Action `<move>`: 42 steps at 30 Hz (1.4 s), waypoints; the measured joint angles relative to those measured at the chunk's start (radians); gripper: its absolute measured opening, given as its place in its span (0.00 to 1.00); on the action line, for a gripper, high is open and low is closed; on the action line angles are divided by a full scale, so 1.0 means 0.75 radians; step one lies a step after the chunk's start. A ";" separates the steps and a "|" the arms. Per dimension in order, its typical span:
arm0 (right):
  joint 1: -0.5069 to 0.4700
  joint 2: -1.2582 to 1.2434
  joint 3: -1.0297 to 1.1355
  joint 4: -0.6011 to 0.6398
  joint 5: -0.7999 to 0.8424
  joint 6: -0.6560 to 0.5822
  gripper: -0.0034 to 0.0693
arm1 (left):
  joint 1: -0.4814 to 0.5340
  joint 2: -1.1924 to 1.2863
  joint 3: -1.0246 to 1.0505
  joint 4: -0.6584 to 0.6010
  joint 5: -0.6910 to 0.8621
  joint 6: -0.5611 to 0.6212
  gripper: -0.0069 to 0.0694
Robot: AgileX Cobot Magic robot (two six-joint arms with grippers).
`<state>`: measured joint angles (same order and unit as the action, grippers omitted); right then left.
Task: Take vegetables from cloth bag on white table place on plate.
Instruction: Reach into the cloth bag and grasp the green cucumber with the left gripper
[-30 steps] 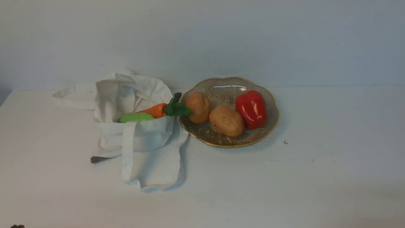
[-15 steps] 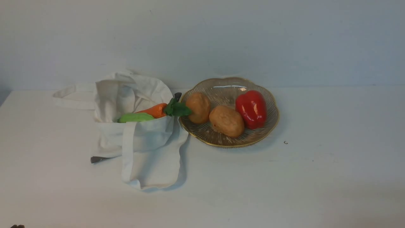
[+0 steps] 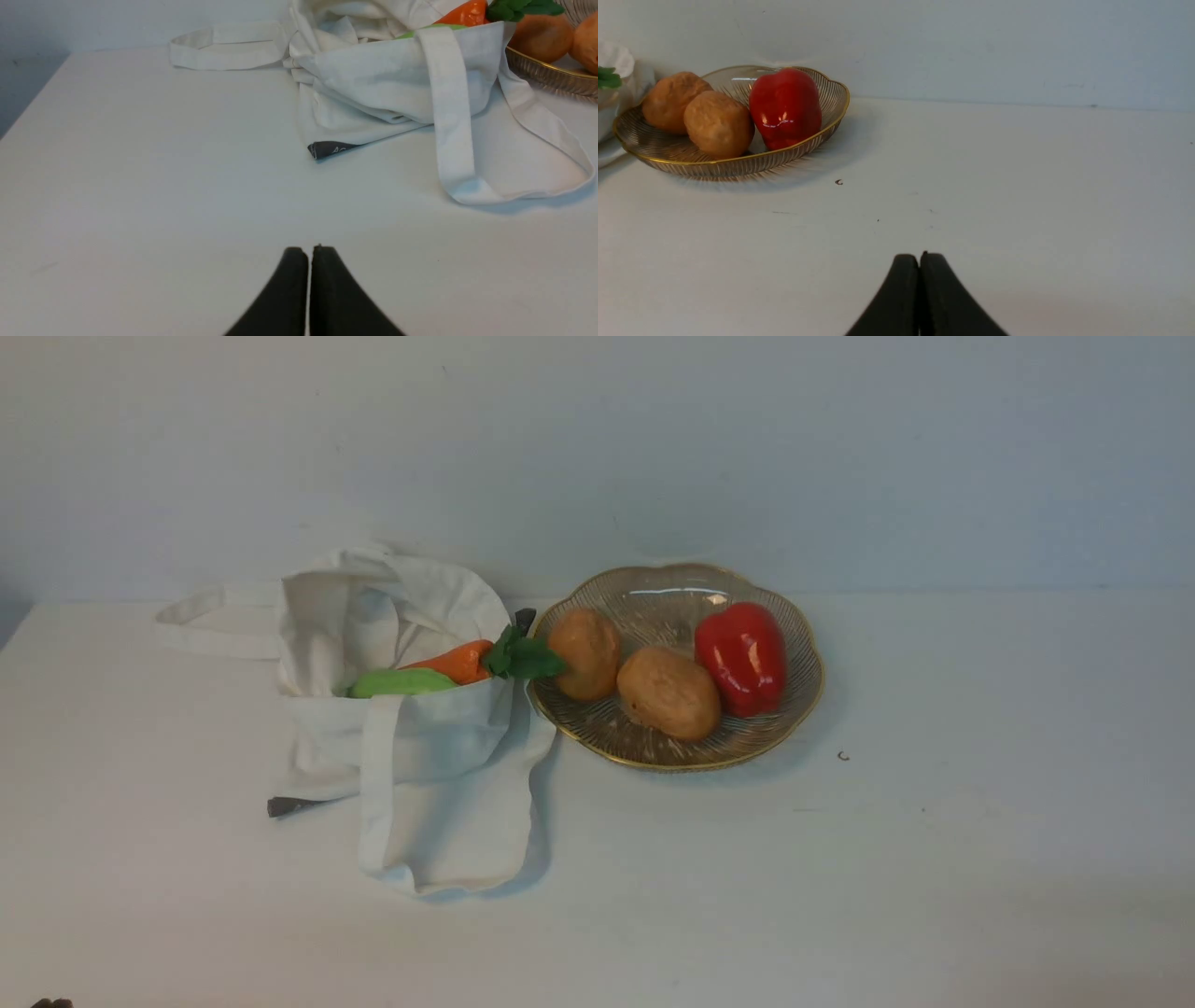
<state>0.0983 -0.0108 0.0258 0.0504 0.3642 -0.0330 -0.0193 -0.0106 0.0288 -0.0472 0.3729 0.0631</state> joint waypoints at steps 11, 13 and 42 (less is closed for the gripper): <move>0.000 0.000 0.000 0.000 0.000 0.000 0.03 | 0.000 0.000 0.000 -0.001 0.000 0.000 0.08; 0.000 0.000 0.000 0.000 0.000 0.000 0.03 | 0.000 0.000 0.000 -0.001 0.000 0.000 0.08; 0.000 0.000 0.000 0.000 0.000 0.000 0.03 | 0.000 0.058 -0.231 -1.257 0.080 -0.176 0.08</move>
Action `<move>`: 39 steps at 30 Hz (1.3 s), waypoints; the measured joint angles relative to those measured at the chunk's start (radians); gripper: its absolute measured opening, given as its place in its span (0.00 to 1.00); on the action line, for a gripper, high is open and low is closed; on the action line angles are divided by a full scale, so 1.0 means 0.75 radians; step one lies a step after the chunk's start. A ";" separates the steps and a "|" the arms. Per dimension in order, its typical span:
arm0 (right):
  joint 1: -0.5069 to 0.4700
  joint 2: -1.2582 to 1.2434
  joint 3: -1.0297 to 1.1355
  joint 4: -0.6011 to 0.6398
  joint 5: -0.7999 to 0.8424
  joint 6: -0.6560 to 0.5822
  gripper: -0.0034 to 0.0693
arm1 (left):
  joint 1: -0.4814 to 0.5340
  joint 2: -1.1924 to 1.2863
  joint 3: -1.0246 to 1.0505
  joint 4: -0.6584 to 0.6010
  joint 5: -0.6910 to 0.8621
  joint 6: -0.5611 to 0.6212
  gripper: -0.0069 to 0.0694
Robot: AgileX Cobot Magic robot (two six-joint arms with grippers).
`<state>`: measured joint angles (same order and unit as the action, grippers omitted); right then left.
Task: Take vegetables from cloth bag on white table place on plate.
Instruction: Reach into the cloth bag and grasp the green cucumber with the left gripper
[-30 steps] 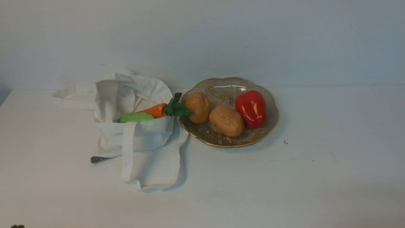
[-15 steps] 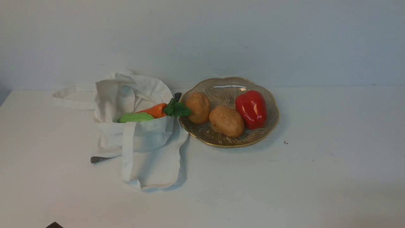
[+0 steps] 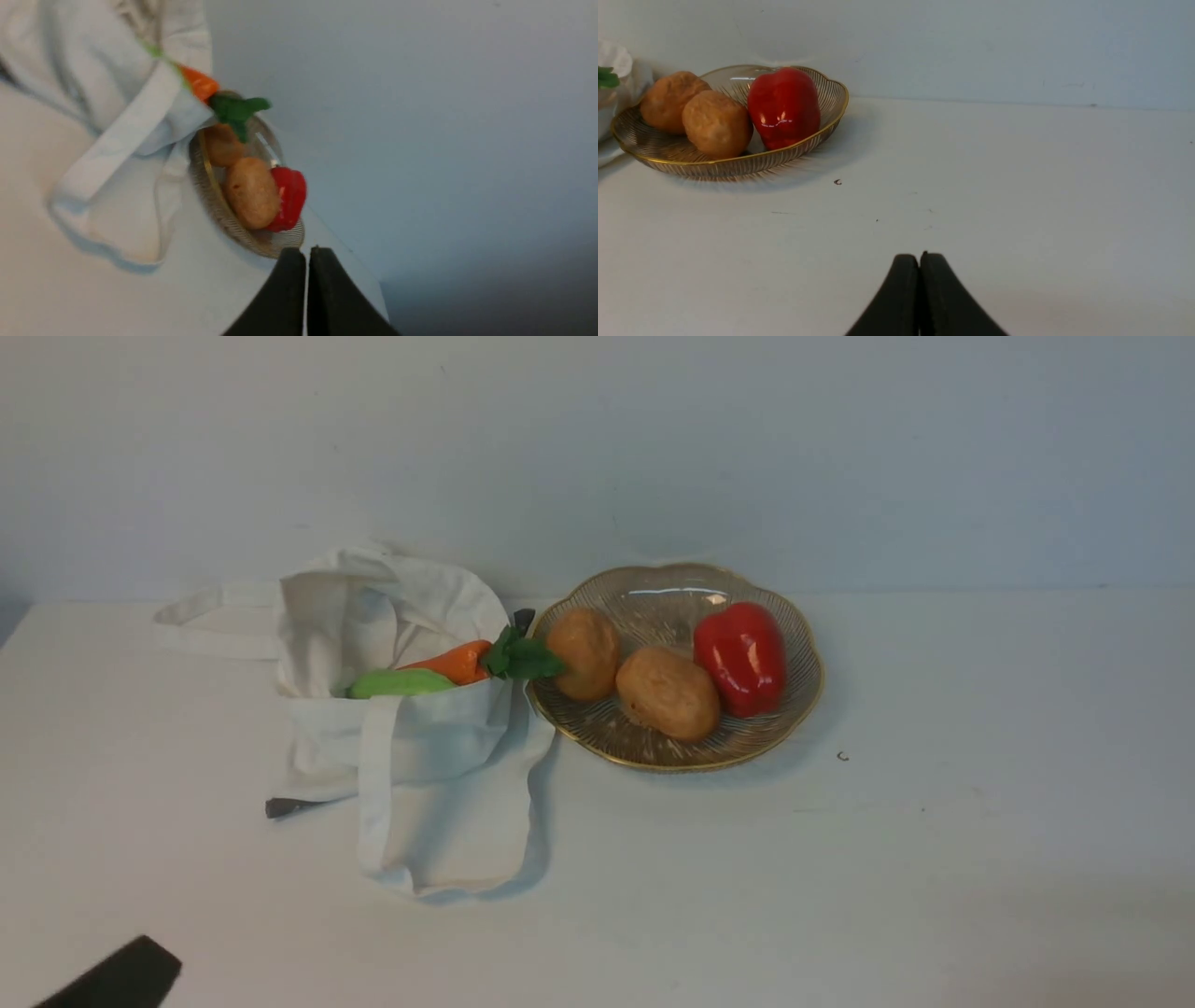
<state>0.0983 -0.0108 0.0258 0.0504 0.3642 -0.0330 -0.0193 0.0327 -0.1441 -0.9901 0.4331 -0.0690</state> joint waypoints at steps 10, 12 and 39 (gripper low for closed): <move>0.000 0.000 0.000 0.000 0.000 0.000 0.03 | 0.000 0.832 -0.659 0.580 0.575 0.080 0.08; 0.000 0.000 0.000 0.000 0.000 0.000 0.03 | 0.000 1.123 -0.872 0.755 0.696 0.111 0.09; 0.000 0.000 0.000 0.000 0.000 0.000 0.03 | -0.344 2.683 -2.170 1.488 0.922 0.284 0.62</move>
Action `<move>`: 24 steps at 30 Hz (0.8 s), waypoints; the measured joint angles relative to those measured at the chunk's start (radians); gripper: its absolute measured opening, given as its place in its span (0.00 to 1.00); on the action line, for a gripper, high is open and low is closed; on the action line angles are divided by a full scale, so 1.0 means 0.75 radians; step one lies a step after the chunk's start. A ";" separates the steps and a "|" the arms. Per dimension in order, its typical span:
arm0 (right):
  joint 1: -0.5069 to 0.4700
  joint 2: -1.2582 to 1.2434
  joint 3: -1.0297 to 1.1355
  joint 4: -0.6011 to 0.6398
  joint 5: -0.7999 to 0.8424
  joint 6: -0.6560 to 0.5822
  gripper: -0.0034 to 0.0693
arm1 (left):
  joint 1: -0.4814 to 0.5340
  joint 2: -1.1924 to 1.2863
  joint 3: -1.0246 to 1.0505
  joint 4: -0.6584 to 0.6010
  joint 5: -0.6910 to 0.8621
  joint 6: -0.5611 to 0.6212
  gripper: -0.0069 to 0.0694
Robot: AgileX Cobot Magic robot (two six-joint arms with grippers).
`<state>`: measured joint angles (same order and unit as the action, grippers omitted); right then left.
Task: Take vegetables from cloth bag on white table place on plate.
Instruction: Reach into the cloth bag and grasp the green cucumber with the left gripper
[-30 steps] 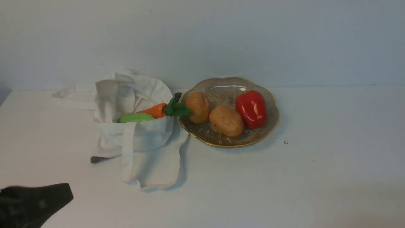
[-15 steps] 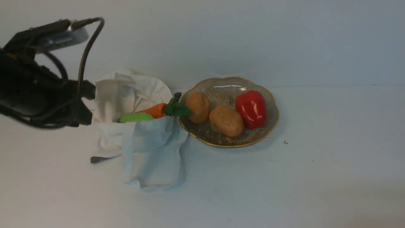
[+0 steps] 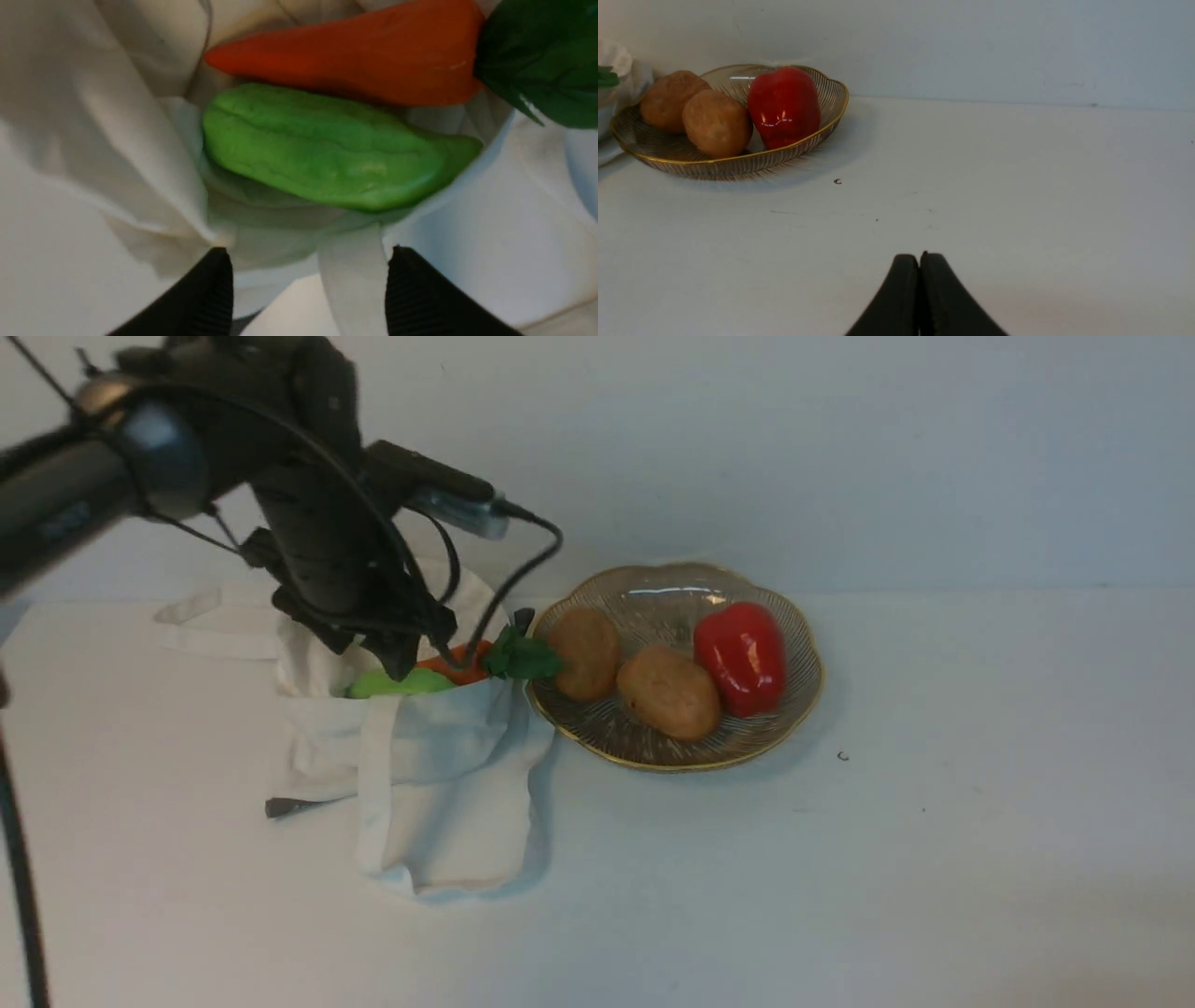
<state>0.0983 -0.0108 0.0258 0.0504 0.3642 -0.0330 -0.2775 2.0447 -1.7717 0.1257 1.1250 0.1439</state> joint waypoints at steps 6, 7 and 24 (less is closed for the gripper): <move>0.000 0.000 0.000 0.000 0.000 0.000 0.03 | -0.069 0.088 -0.027 0.097 0.006 0.001 0.63; 0.000 0.000 0.000 0.000 0.000 0.000 0.03 | -0.074 0.101 -0.028 0.099 0.006 0.001 0.63; 0.000 0.000 0.000 0.000 0.000 0.000 0.03 | -0.075 0.177 -0.062 0.218 -0.055 -0.129 0.74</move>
<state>0.0983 -0.0108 0.0258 0.0504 0.3642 -0.0330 -0.3340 2.1772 -1.8180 0.2894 1.0841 0.0472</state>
